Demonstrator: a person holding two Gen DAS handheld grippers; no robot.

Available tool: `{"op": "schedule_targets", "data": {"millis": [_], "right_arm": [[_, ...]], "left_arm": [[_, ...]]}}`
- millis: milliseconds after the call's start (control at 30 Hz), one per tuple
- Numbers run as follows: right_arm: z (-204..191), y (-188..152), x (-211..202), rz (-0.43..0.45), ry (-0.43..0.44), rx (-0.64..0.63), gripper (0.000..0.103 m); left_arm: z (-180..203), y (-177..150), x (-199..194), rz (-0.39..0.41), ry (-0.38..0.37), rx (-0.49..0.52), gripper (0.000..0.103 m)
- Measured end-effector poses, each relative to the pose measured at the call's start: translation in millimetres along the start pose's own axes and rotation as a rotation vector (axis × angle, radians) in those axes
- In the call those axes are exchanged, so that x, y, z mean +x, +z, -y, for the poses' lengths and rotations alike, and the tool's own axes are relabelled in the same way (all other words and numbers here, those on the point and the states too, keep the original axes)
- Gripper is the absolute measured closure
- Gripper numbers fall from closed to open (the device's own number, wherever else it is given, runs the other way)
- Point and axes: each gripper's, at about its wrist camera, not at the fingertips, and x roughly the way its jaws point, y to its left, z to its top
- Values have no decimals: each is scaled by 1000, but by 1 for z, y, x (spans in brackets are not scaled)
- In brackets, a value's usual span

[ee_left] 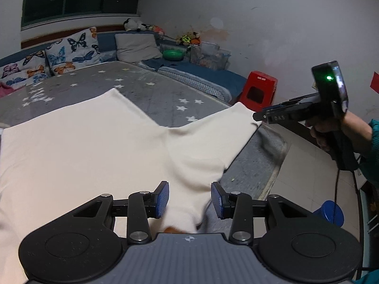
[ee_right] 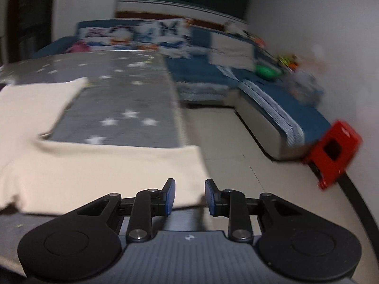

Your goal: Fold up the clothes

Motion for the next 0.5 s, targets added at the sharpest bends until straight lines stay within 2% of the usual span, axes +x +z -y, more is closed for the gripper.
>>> {"op": "schedule_targets", "data": {"millis": [167, 233, 300, 400, 500], "right_arm": [[17, -4, 13, -17, 16, 64, 77], [20, -5, 16, -16, 31, 76, 95], [19, -5, 17, -7, 30, 66, 99], [12, 2, 12, 39, -36, 7, 99], [11, 6, 19, 40, -58, -7, 99]], "left_arm": [[10, 2, 12, -6, -42, 23, 67], [14, 2, 17, -11, -60, 29, 68], [17, 1, 21, -19, -69, 35, 69], [21, 0, 28, -35, -85, 39, 70], [22, -4, 30, -38, -85, 43, 70]]}}
